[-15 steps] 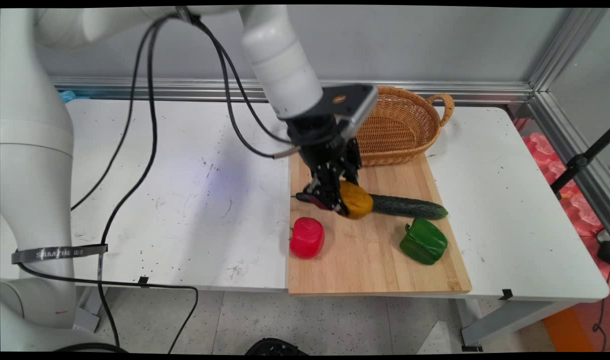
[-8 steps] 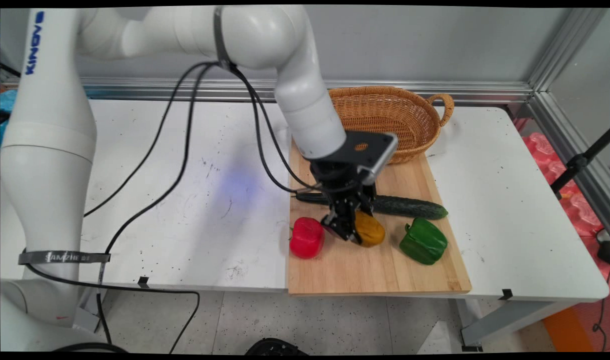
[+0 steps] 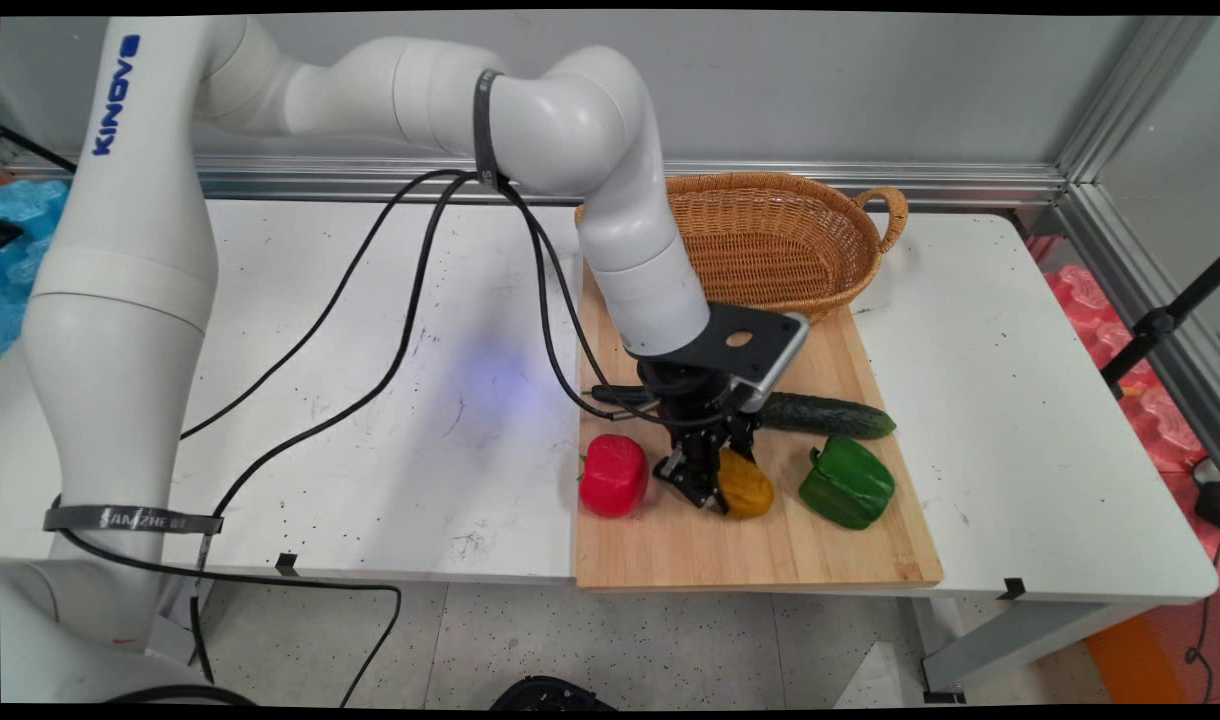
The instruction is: Place the picked object on the cutting board
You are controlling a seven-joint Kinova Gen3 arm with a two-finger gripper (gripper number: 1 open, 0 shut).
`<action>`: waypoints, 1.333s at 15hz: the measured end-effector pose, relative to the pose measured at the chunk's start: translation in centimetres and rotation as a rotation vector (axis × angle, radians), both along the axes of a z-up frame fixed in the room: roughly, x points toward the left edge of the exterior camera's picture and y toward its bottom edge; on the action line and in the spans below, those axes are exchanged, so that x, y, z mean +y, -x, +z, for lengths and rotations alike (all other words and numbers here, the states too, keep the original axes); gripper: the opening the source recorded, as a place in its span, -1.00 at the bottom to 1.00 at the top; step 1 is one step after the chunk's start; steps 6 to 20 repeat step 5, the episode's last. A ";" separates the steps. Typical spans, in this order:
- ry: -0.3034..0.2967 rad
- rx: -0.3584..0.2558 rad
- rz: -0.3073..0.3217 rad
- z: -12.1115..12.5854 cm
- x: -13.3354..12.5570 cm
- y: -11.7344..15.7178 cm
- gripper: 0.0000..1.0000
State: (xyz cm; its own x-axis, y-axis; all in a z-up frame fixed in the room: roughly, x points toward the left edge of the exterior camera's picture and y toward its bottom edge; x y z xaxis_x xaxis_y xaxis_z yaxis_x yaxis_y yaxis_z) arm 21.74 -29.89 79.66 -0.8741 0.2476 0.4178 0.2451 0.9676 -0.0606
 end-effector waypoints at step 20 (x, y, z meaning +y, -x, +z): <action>0.004 0.006 0.010 0.1 0.0 -0.1 1.00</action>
